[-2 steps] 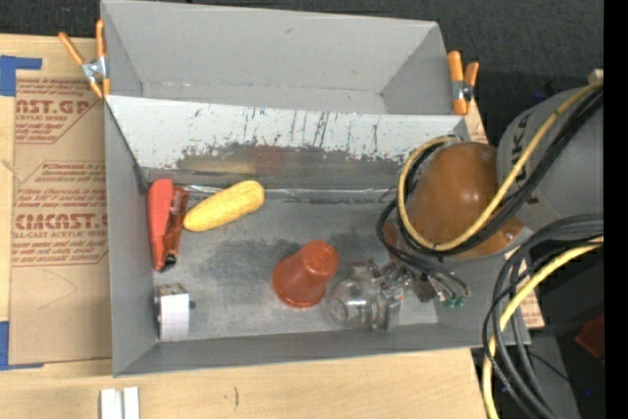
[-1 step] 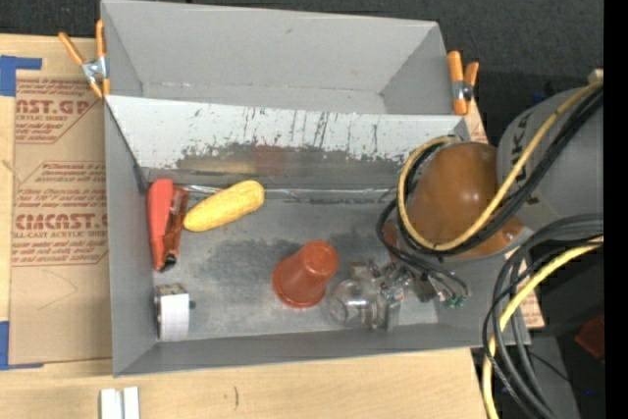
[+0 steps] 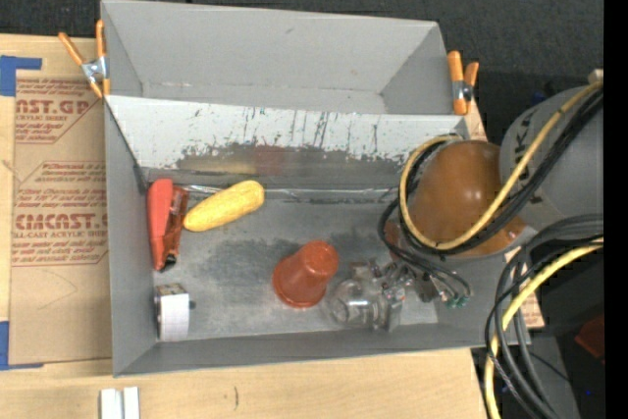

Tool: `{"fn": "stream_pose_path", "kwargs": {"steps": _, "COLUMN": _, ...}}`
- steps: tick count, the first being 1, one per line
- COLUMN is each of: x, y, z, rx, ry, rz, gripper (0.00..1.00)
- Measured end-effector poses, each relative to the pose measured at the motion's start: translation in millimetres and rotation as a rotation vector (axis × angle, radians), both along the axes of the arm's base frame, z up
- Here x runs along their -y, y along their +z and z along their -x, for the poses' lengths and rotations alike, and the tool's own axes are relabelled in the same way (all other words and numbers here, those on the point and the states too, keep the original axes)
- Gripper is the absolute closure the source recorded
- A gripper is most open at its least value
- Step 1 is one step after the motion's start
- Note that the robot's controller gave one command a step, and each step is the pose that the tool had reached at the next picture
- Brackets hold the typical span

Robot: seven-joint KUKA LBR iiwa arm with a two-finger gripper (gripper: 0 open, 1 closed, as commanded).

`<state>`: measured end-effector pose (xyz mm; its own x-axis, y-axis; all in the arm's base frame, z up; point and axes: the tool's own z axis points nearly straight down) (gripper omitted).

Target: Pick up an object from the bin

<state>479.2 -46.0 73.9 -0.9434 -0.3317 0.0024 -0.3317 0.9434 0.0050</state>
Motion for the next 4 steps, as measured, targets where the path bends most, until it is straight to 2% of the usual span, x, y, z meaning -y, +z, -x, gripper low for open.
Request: {"fn": "stream_pose_path", "kwargs": {"steps": 4, "x": -0.8, "y": 47.9, "z": -0.3, "rx": 0.002, "ry": 0.000, "rz": 0.000, "gripper": 1.00}}
